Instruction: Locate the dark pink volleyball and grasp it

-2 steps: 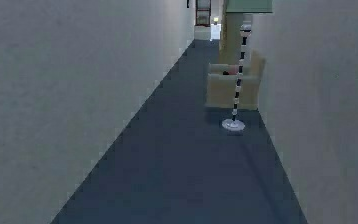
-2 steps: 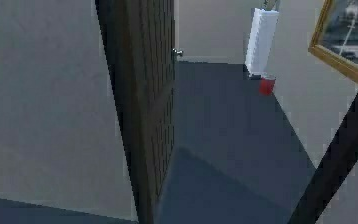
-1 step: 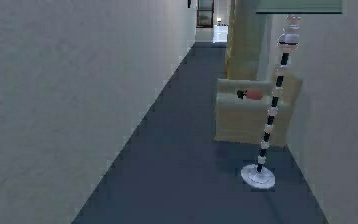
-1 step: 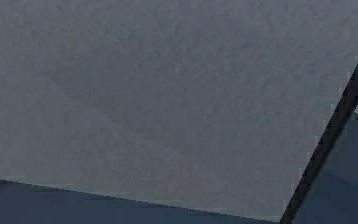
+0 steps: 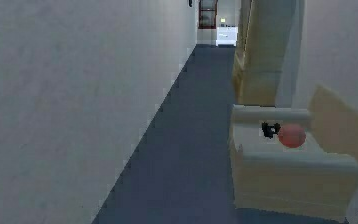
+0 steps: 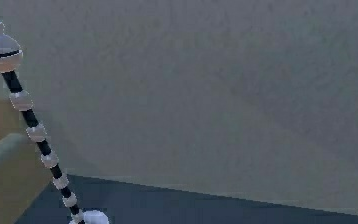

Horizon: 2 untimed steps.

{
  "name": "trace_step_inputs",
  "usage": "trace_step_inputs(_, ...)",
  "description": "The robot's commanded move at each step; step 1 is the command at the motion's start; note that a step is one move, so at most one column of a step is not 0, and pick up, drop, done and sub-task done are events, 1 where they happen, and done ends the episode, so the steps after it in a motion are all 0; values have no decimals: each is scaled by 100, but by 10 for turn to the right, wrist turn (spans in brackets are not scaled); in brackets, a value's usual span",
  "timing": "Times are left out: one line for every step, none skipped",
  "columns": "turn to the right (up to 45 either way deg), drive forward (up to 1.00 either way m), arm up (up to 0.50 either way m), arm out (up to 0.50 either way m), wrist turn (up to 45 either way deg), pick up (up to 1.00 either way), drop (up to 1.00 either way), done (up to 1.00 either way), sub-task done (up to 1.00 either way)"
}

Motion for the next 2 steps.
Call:
trace_step_inputs(90,0,0,0,0,0,0,0,0)
trace_step_inputs(0,85,0,0,0,0,0,0,0)
